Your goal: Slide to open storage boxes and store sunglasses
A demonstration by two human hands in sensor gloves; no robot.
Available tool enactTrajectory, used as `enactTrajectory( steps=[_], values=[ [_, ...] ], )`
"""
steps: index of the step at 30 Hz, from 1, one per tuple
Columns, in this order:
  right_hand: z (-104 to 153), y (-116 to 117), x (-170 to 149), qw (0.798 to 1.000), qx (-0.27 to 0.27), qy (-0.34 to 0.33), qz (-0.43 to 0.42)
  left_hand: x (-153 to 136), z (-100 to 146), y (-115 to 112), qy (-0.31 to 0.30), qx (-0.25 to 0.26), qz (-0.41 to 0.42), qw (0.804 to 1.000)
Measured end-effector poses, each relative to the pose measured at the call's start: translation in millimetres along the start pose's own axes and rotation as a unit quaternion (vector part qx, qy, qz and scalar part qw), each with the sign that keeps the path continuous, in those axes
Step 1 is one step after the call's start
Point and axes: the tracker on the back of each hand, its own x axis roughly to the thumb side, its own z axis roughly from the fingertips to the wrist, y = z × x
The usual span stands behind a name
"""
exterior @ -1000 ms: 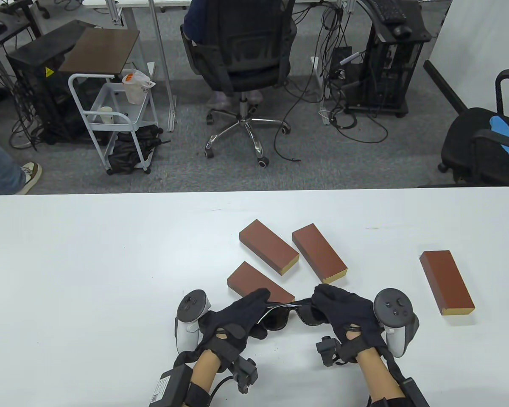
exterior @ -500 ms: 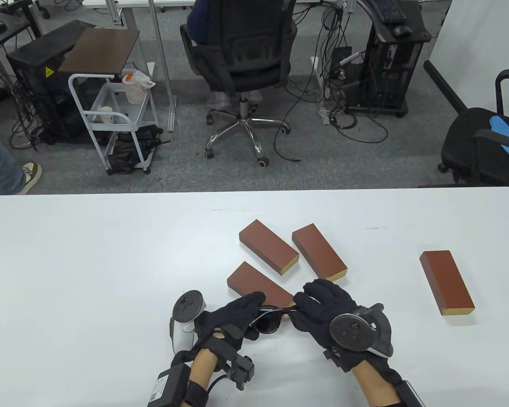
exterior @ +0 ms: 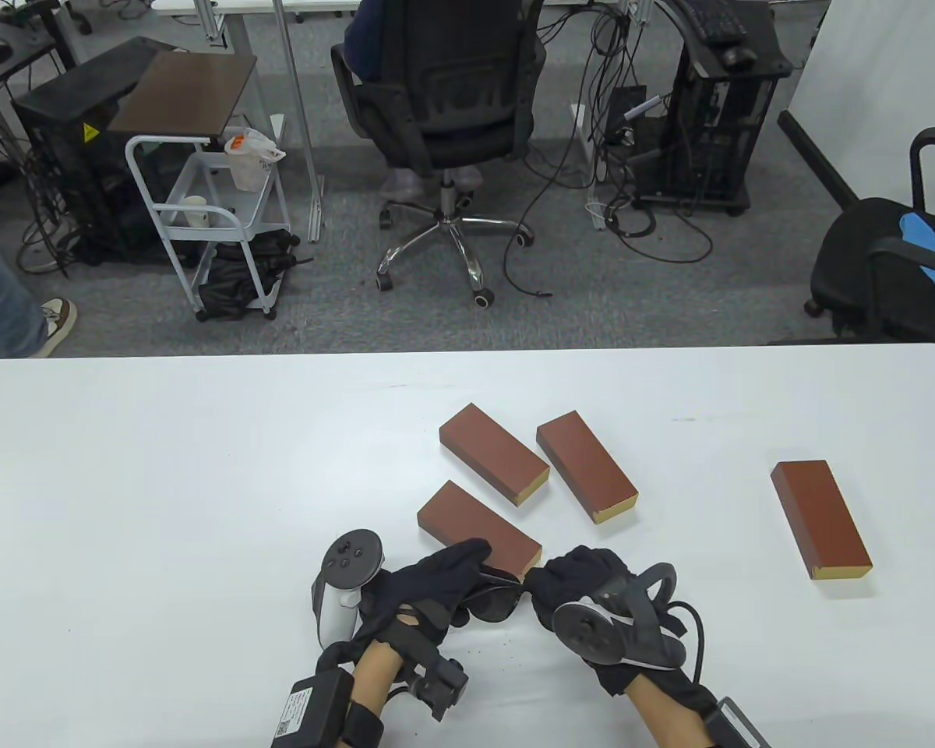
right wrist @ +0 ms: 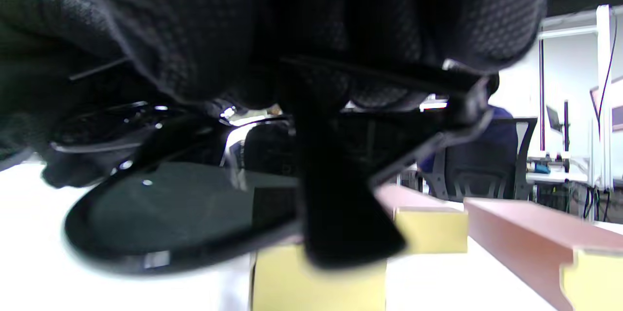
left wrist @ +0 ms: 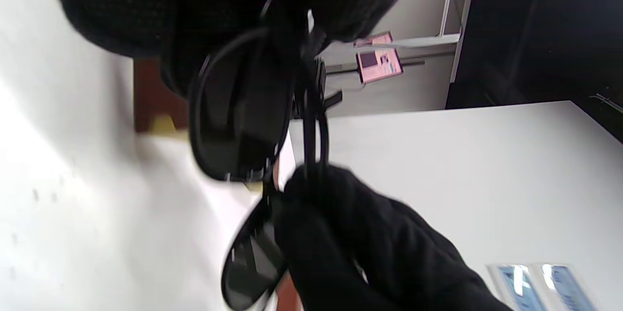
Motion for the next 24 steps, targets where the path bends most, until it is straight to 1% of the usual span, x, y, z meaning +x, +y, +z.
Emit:
enactTrajectory(
  steps=[1, 2, 3, 4, 6, 7, 8, 12, 13, 16, 19, 21, 22, 24],
  values=[
    [0, 3, -1, 1.0, 0.017, -0.001, 0.0, 2, 2, 4, -0.004, 0.019, -0.008, 1.0],
    [-1, 6, -3, 0.999, 0.048, -0.007, -0.004, 4, 4, 9, -0.007, 0.042, -0.016, 0.999],
    [-1, 9, -3, 0.998, 0.065, -0.009, -0.009, 5, 6, 12, -0.008, 0.056, -0.021, 0.998],
    [-1, 14, -4, 0.995, 0.099, -0.003, -0.017, 7, 7, 16, -0.013, 0.076, -0.032, 0.996],
    [-1, 21, -5, 0.991, 0.132, -0.005, -0.01, 10, 10, 23, -0.02, 0.108, -0.074, 0.991],
    [-1, 24, -5, 0.988, 0.153, 0.0, -0.008, 12, 12, 26, -0.025, 0.127, -0.105, 0.986],
    [0, 28, -5, 0.987, 0.162, 0.002, -0.011, 14, 13, 29, -0.028, 0.14, -0.132, 0.981],
    [1, 40, -4, 0.979, 0.202, 0.01, -0.022, 17, 15, 32, -0.032, 0.163, -0.2, 0.966],
    [2, 45, -3, 0.977, 0.212, 0.009, -0.018, 18, 15, 33, -0.035, 0.169, -0.23, 0.958],
    [4, 54, -1, 0.972, 0.234, 0.006, 0.003, 19, 15, 34, -0.034, 0.173, -0.272, 0.946],
    [4, 54, -2, 0.972, 0.233, 0.017, -0.002, 19, 14, 35, -0.033, 0.172, -0.277, 0.945],
    [4, 52, -4, 0.969, 0.245, 0.03, -0.009, 19, 14, 35, -0.033, 0.174, -0.279, 0.944],
    [4, 50, -8, 0.964, 0.263, 0.046, -0.012, 18, 14, 36, -0.034, 0.174, -0.279, 0.944],
    [5, 43, -16, 0.964, 0.255, 0.071, -0.029, 18, 14, 36, -0.035, 0.175, -0.279, 0.943]
  ],
)
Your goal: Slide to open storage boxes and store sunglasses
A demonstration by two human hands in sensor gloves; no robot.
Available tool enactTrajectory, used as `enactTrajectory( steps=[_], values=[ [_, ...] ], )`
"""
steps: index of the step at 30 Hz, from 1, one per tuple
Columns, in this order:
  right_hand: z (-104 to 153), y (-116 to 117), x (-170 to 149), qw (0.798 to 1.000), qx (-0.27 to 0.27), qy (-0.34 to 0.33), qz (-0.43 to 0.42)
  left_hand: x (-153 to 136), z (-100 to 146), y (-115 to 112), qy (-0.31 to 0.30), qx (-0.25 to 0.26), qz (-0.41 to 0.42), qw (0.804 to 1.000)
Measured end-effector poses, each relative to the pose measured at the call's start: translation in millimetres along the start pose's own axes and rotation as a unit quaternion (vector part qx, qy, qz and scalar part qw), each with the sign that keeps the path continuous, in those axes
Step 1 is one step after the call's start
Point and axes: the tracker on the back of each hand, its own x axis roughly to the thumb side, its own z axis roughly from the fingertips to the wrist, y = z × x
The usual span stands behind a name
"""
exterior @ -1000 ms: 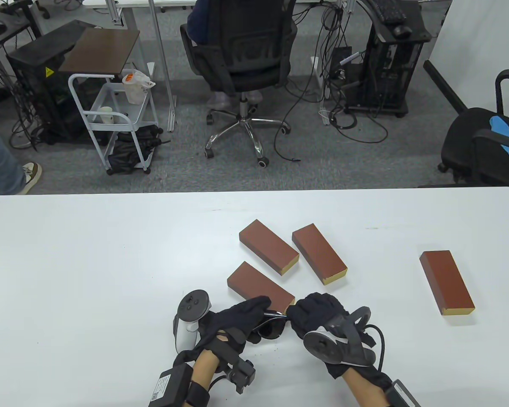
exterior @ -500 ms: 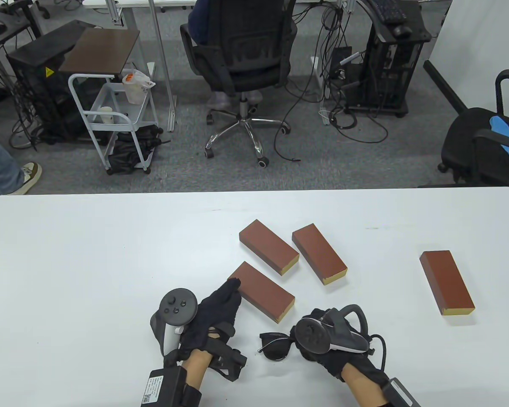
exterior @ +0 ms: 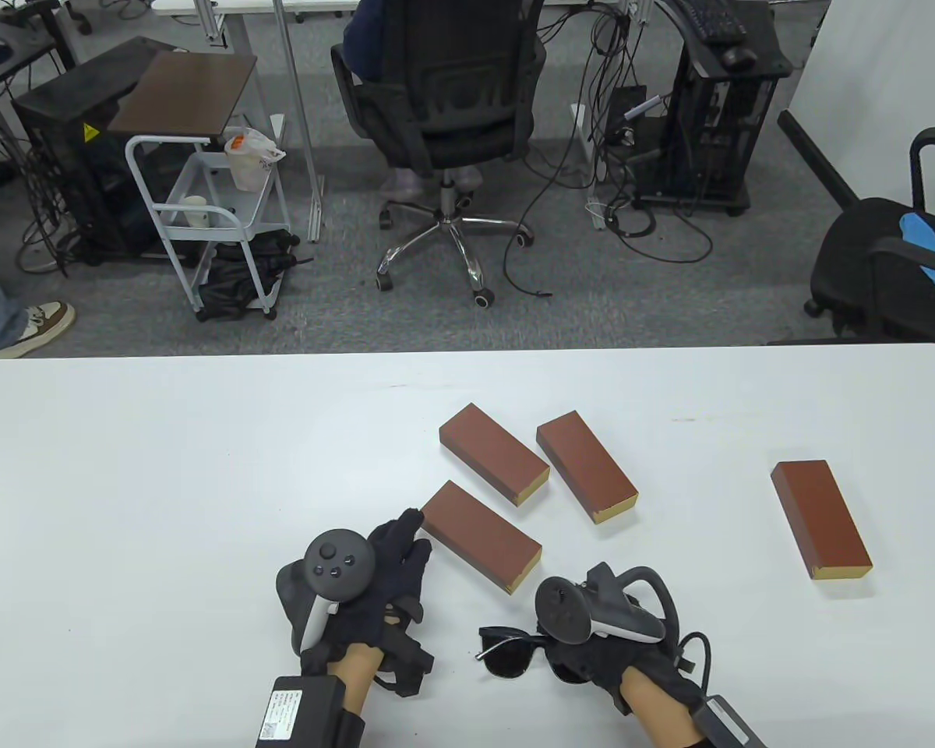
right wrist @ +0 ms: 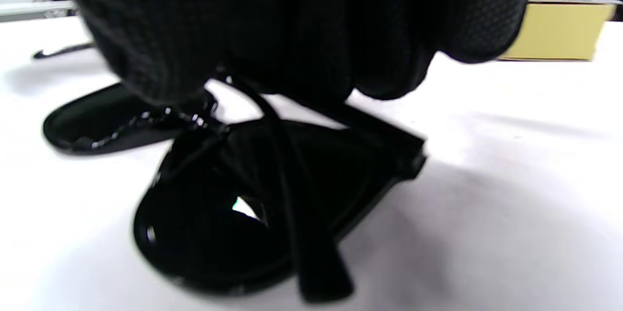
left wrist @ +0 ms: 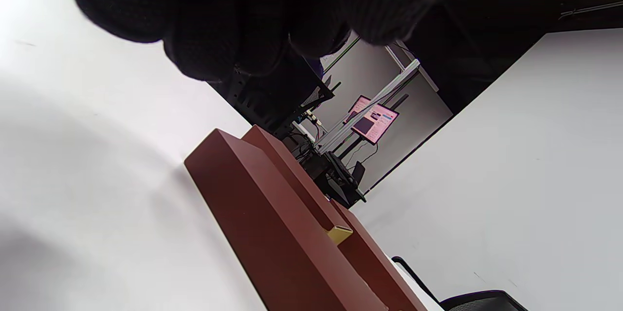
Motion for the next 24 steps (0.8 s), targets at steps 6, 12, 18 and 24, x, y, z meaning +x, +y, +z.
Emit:
enactTrajectory(
  steps=[6, 12, 18, 24],
  values=[
    [13, -29, -44, 0.987, -0.136, 0.08, 0.014, 1, -1, 0, -0.008, 0.002, -0.027, 1.0],
    [23, -52, -108, 0.951, -0.252, 0.179, 0.021, 5, 1, 2, 0.019, 0.01, -0.094, 0.995],
    [27, -47, -173, 0.925, -0.226, 0.287, 0.104, 12, 3, -3, 0.003, 0.007, -0.119, 0.993],
    [25, -27, -222, 0.899, -0.143, 0.388, 0.145, 22, 5, -12, -0.031, 0.0, -0.16, 0.987]
  ],
)
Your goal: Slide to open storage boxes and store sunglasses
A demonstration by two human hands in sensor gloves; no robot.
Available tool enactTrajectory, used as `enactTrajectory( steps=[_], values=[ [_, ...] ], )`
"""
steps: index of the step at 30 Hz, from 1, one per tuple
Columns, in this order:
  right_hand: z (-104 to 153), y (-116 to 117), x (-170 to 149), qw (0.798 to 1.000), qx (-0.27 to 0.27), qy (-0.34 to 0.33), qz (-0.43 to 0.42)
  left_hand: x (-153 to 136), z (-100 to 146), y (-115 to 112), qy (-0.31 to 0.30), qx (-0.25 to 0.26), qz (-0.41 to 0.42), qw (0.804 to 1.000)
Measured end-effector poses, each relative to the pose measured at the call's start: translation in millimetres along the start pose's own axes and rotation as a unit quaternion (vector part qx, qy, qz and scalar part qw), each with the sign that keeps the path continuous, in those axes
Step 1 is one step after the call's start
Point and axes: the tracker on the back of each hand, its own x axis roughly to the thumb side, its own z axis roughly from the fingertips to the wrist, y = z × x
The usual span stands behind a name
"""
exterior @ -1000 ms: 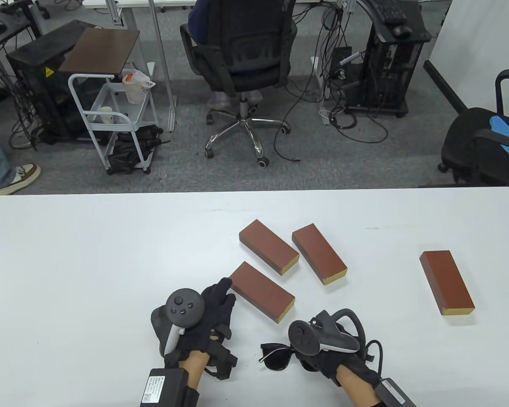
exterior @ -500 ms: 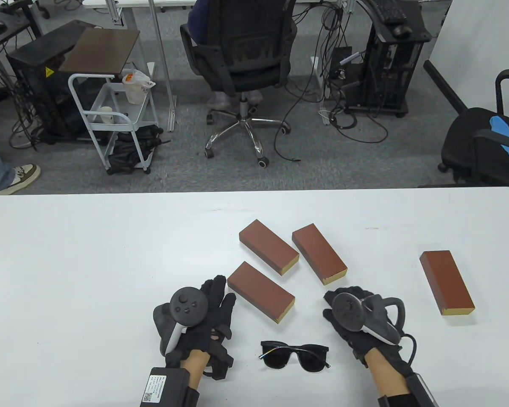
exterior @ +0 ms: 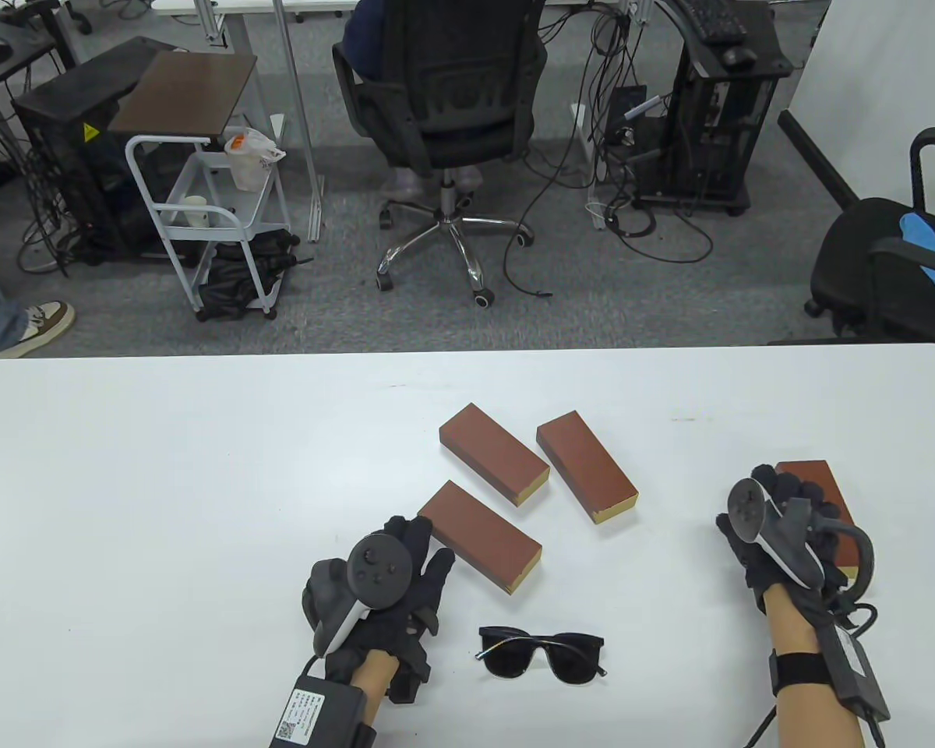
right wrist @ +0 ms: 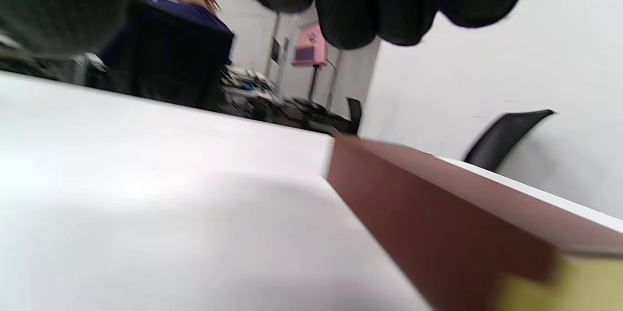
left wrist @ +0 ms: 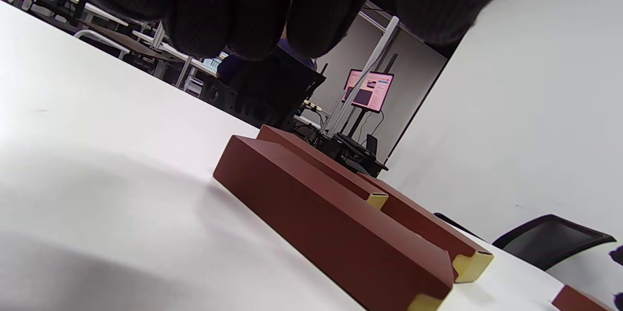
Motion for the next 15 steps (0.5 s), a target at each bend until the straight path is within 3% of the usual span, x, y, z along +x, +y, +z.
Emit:
enactTrajectory(
  steps=[5, 12, 15],
  values=[
    [-14, 23, -15, 0.996, 0.063, 0.055, 0.025, 5, 1, 1, -0.015, 0.008, -0.012, 1.0],
    [-23, 46, -32, 0.986, 0.101, 0.126, 0.054, 0, 2, 3, -0.009, 0.012, -0.006, 1.0],
    [-26, 55, -43, 0.978, 0.138, 0.155, 0.028, -4, 1, 5, -0.001, 0.015, -0.001, 1.0]
  ],
)
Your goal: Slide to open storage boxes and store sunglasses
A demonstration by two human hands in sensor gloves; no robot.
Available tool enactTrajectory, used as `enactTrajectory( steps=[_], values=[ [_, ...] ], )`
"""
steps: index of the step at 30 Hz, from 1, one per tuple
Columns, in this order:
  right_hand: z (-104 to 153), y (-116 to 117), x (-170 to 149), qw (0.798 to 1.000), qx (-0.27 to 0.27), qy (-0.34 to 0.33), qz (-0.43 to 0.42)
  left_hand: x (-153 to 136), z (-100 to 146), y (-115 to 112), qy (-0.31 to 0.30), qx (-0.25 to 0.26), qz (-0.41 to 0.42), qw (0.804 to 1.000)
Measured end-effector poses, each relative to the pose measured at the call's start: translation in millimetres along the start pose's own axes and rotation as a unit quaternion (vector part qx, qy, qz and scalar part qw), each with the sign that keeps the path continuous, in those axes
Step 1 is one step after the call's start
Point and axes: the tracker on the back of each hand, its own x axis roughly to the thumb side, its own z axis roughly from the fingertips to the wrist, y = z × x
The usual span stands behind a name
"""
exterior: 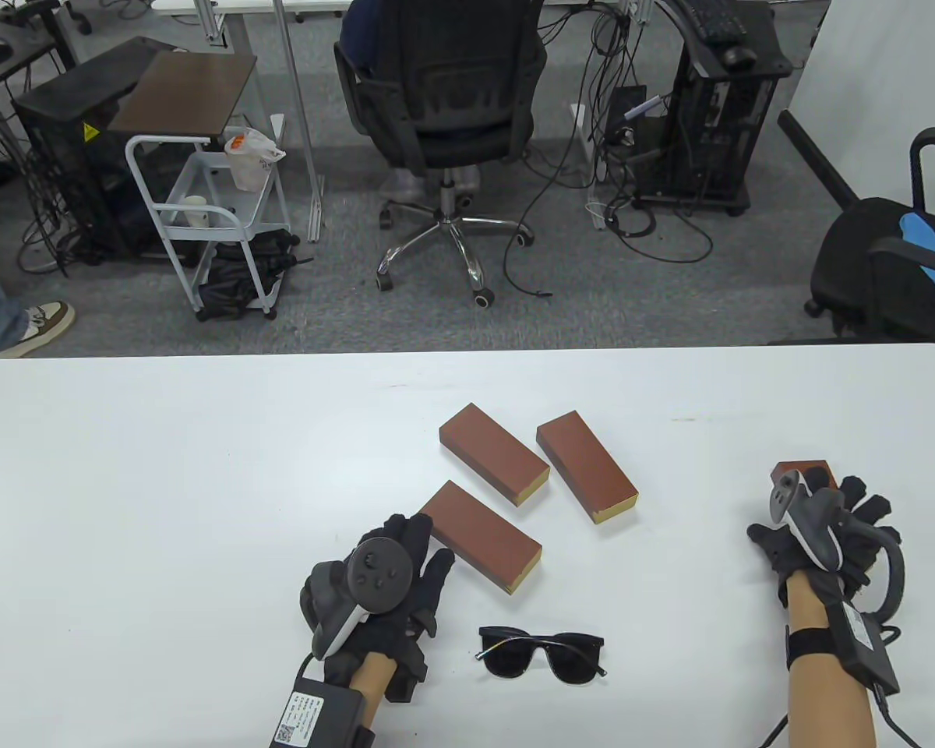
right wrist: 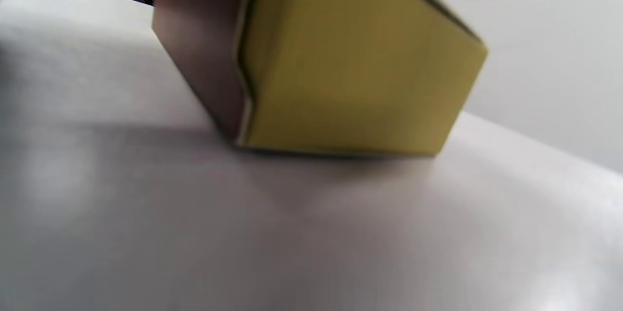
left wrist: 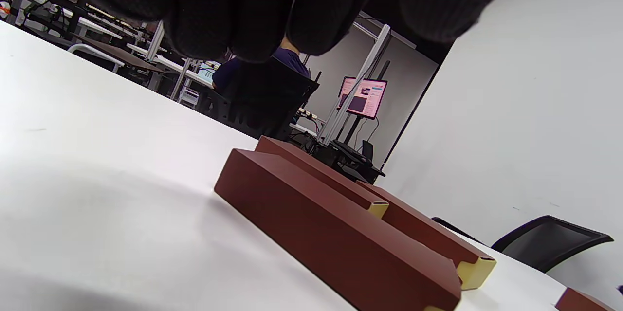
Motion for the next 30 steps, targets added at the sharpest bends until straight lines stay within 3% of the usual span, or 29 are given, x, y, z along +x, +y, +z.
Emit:
enactTrajectory(
  steps=[9, 16, 24, 30],
  values=[
    [-10, 7, -8, 0.997, 0.072, 0.033, -0.001, -10, -2, 2, 0.02, 0.004, 0.011, 1.0],
    [-3, 5, -7, 0.994, 0.102, 0.016, -0.021, -14, -2, 3, 0.027, 0.006, 0.016, 0.999],
    [-6, 5, -7, 0.994, 0.101, 0.007, -0.032, -14, -2, 5, 0.028, 0.008, 0.016, 0.999],
    [6, -7, -2, 0.997, 0.06, -0.035, -0.028, -9, -2, 4, 0.017, 0.008, 0.013, 1.0]
  ],
)
